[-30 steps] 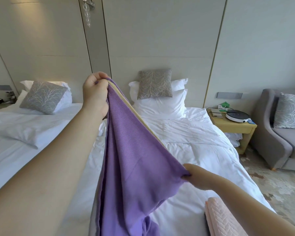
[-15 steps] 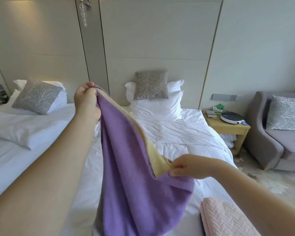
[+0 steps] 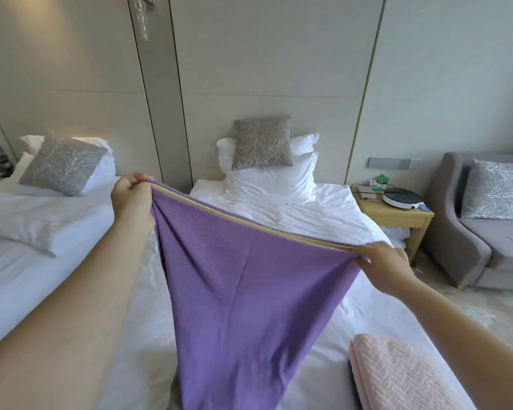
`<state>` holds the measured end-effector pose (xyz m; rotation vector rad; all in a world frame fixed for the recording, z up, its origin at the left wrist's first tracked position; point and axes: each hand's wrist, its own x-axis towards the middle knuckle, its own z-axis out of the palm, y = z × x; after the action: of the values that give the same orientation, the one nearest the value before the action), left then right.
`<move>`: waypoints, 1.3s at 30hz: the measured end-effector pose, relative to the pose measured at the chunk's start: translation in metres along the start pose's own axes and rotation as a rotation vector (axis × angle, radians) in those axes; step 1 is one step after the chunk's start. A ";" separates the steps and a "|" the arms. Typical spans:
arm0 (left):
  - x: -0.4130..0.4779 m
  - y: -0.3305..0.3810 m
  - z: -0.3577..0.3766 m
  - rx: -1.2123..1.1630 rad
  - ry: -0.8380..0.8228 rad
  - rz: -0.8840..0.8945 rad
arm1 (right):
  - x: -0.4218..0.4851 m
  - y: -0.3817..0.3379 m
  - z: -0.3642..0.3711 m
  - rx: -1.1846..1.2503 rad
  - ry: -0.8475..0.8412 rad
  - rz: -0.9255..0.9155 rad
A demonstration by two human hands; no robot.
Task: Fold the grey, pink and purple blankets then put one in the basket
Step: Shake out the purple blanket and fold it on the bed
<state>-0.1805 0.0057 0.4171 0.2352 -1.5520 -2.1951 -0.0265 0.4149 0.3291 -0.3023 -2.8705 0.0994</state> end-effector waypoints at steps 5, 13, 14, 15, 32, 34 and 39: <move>0.014 -0.003 -0.016 0.169 0.015 0.051 | 0.000 0.006 -0.024 0.379 -0.138 0.034; 0.017 -0.007 -0.025 0.642 -0.093 0.250 | 0.009 0.007 -0.052 0.390 0.121 0.164; 0.017 -0.009 -0.026 0.699 -0.111 0.271 | 0.011 0.007 -0.053 0.406 0.154 0.180; 0.018 -0.010 -0.028 0.779 -0.126 0.293 | 0.013 0.007 -0.055 0.417 0.188 0.195; 0.052 -0.027 0.030 0.462 -0.354 -0.275 | 0.083 -0.004 -0.068 1.385 -0.069 0.564; 0.066 -0.036 0.043 0.425 -0.319 -0.196 | 0.103 -0.007 -0.062 1.421 -0.020 0.576; 0.112 -0.052 0.087 0.409 -0.271 0.032 | 0.165 -0.013 -0.051 1.424 0.171 0.545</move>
<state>-0.3269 0.0446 0.4126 0.0332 -2.1334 -1.9264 -0.1720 0.4396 0.4196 -0.6589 -1.7991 1.8822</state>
